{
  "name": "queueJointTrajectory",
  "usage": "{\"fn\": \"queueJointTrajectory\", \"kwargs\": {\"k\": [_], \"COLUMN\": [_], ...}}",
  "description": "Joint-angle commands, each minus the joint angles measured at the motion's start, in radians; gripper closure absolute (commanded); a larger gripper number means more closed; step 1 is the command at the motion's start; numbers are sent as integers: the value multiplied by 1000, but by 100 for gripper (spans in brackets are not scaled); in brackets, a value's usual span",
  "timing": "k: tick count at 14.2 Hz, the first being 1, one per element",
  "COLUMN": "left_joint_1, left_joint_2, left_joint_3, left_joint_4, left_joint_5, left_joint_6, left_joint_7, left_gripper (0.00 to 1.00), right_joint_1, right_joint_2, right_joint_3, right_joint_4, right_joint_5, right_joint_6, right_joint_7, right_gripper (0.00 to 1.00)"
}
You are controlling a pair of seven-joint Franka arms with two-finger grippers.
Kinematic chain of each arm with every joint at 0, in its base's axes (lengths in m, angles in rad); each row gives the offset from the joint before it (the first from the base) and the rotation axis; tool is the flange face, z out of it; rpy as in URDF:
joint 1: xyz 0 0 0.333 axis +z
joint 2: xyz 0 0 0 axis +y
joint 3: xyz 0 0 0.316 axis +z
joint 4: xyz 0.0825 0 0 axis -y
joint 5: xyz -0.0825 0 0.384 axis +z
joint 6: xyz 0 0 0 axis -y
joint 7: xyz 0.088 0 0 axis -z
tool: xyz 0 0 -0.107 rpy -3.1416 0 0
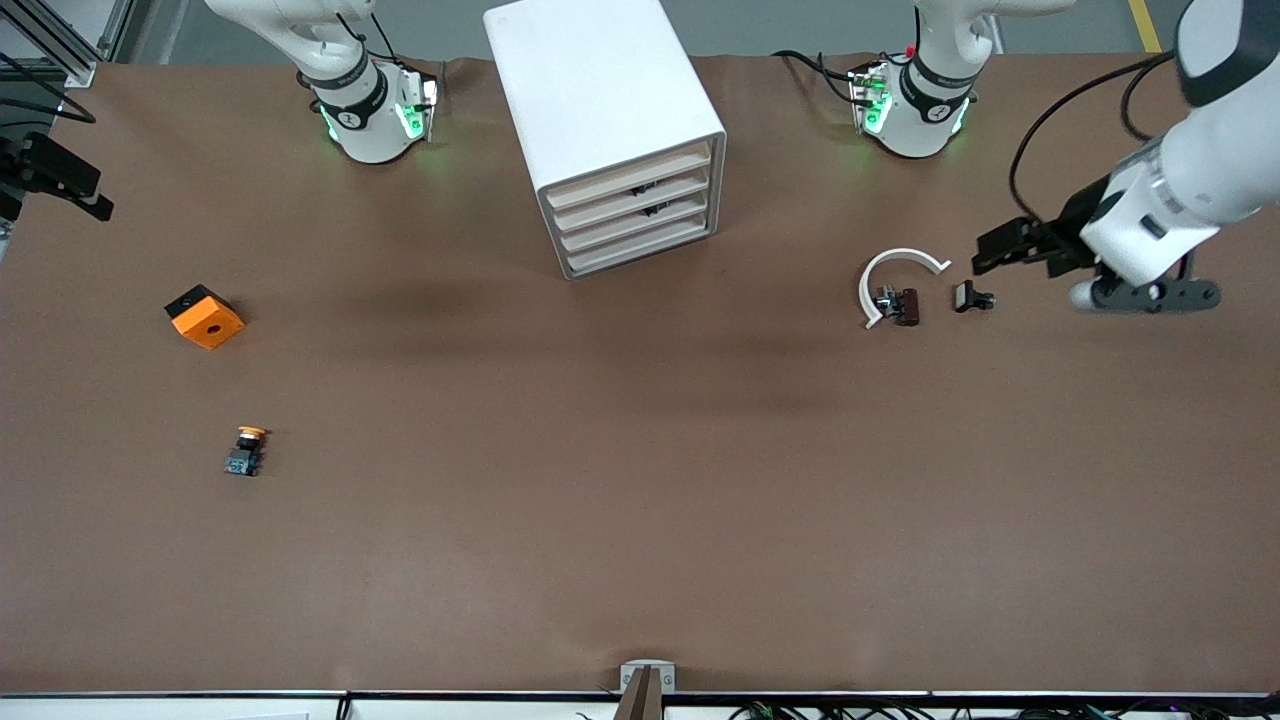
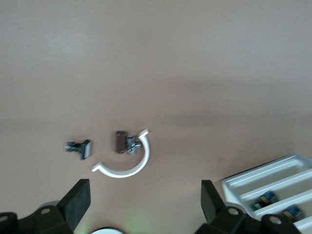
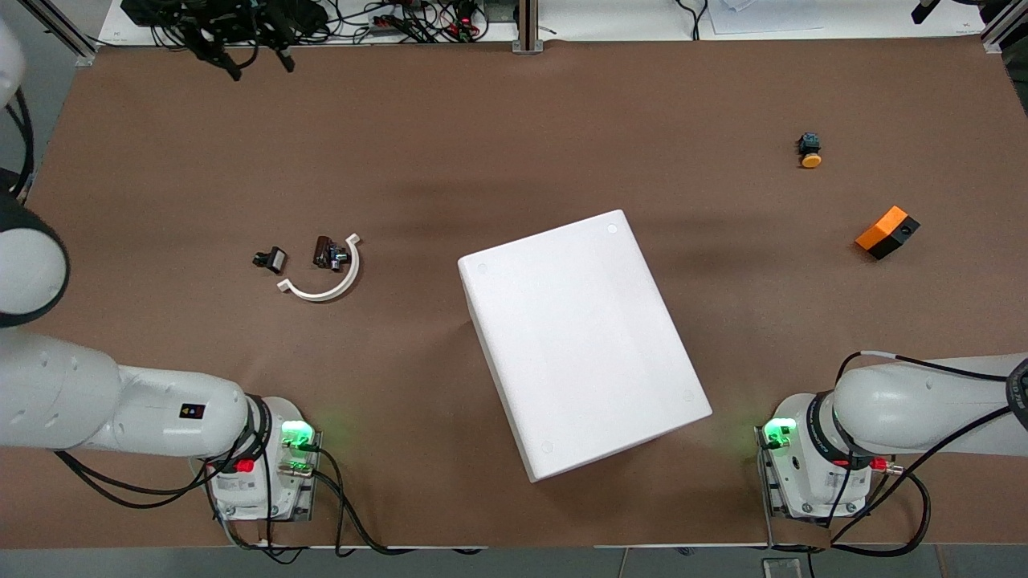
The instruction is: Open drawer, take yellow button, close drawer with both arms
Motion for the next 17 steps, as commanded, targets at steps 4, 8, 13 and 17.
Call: {"fn": "queueJointTrajectory", "kwargs": {"k": [4,8,13,17], "left_joint_1": [2,7,7,5], "left_joint_2": [-249,-154,-28,35], "left_joint_3": [20,24,25,24], "left_joint_4": [-363,-215,14,151], "left_joint_5": [75,118,119,119], "left_joint_6": [327,314,174,54], "left_joint_7": [40,38,40,38], "left_gripper": [0,0,0,0], "right_joint_1": [8,3,2,2], "right_joint_2": [-26,-26,-26,-26], "right_joint_3": [-4,-4,-6,-6], "right_joint_4": [-30,-32,-33,-33], "right_joint_5": [-5,-5,-5,-5], "right_joint_6": [17,14,7,4], "right_joint_7": [2,36,41,39], "right_gripper": [0,0,0,0]}}
